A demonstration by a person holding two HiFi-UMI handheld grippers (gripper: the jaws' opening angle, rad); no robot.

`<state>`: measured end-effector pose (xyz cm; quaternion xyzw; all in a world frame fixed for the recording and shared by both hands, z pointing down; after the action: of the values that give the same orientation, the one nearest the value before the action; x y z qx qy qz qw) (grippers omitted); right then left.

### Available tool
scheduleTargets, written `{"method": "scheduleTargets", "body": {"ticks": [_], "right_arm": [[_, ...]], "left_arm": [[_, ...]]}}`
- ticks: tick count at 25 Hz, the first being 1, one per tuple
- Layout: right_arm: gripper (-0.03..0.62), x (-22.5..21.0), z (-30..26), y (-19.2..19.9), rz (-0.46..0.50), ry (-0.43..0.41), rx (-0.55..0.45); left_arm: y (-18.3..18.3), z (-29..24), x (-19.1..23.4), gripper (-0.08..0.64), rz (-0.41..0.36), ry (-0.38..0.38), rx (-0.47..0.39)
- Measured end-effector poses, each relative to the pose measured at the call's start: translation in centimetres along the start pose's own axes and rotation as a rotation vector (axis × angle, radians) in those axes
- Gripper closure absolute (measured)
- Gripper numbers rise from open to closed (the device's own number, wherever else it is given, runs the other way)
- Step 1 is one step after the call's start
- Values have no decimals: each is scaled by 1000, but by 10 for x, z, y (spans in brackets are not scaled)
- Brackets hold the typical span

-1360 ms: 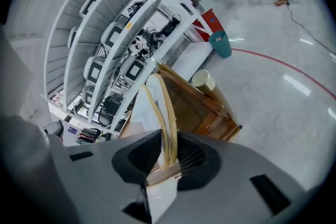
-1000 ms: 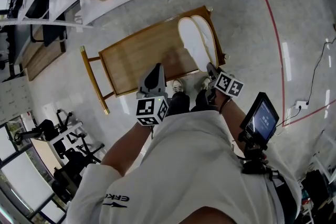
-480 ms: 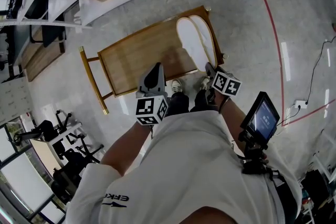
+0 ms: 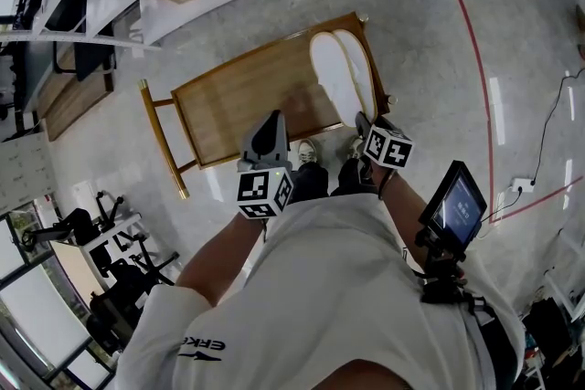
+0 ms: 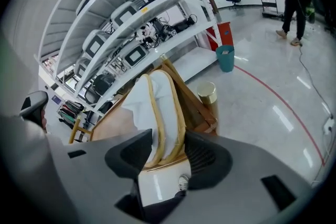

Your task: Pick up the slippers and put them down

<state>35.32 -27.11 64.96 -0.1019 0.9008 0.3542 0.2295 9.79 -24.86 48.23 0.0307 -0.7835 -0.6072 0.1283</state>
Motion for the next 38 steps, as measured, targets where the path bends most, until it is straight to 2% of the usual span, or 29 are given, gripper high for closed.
{"method": "scheduleTargets", "body": {"ticks": [11,17,20,24,29,33,38], "right_arm": [[382,-2,-1,-3,53,37,15],[382,-8,14,-8,173,62,-35],[382,-4,30,-18,271,49,-83],[382,13,51,-36,456,3,-188],[382,41,79,-57,603,-96,-312],[382,60,100,-77,695,-175,-407],[383,75,122,-93,734,-254,-478]], "left_arm": [[1,0,0,555,3,-3,-9],[2,-1,-4,555,2,6,-21],[0,0,-11,557,-19,20,-41],[-1,1,-22,557,-48,44,-67],[-2,7,-34,557,-48,36,-103],[-5,13,-43,557,-43,14,-140],[-5,24,-50,557,-32,-23,-181]]}}
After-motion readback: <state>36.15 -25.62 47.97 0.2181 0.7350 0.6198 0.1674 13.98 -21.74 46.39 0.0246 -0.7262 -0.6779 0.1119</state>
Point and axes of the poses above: the fingertips, and each gripper's own axes: z backward along the fingers, x to its left, y out of its underside, the point moved 9 cm from there along z, backward along the fingers, and after that the axes turned 14 degrees about -x, right-handed, at the moved point
